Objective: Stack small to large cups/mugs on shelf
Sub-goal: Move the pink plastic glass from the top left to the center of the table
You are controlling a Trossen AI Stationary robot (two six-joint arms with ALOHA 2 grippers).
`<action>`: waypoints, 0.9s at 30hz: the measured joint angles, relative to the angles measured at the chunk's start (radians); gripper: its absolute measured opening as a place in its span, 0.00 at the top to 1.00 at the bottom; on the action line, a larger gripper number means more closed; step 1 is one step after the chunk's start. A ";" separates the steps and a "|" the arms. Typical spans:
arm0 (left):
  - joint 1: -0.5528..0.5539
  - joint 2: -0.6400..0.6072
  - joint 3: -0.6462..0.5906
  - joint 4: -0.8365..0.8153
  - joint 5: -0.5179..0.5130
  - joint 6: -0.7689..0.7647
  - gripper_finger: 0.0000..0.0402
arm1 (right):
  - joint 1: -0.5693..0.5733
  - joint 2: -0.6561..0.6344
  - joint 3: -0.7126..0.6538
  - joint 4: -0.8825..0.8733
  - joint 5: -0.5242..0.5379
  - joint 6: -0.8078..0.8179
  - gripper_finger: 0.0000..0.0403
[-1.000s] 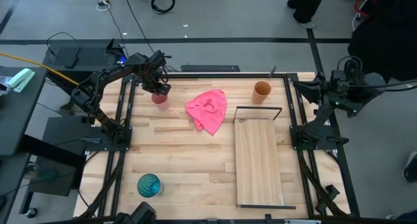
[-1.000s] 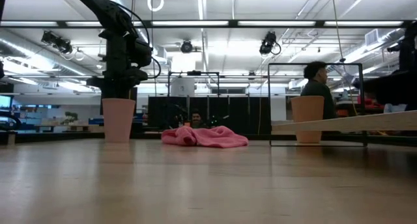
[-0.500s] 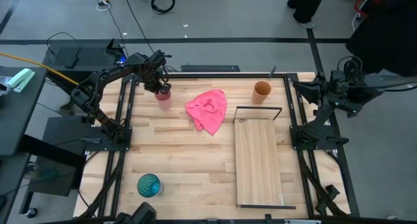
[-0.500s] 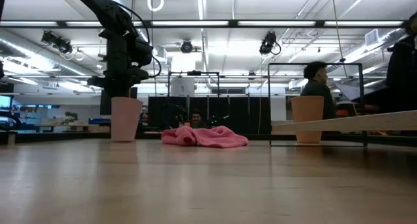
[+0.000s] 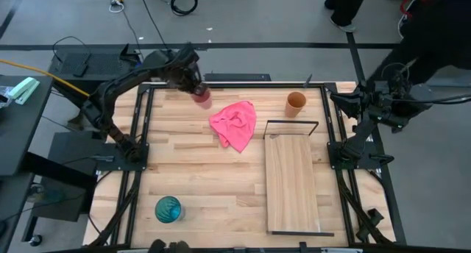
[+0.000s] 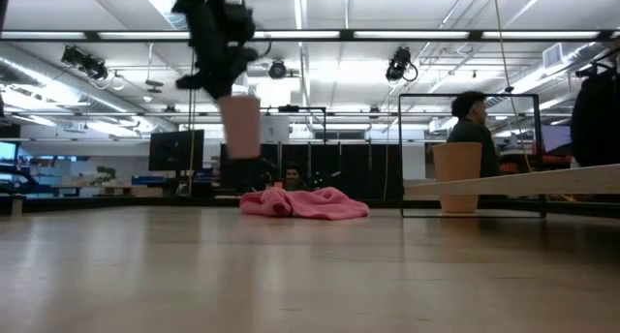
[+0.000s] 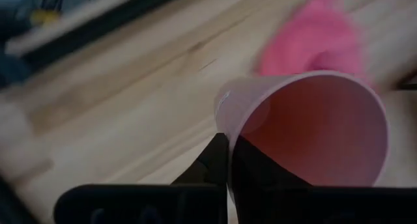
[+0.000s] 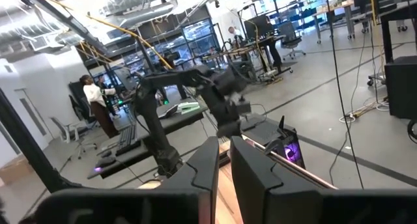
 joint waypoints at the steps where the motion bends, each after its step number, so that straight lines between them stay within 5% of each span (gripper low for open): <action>1: -0.022 0.000 0.042 -0.004 0.000 -0.001 0.97 | 0.000 0.000 0.000 0.000 0.000 0.002 0.88; 13: -0.299 0.000 0.418 -0.003 0.002 -0.081 0.98 | 0.000 0.000 0.000 0.002 0.000 -0.017 0.88; 27: -0.599 0.115 0.450 -0.003 0.005 -0.157 0.98 | 0.000 -0.004 0.000 -0.044 0.000 0.086 0.88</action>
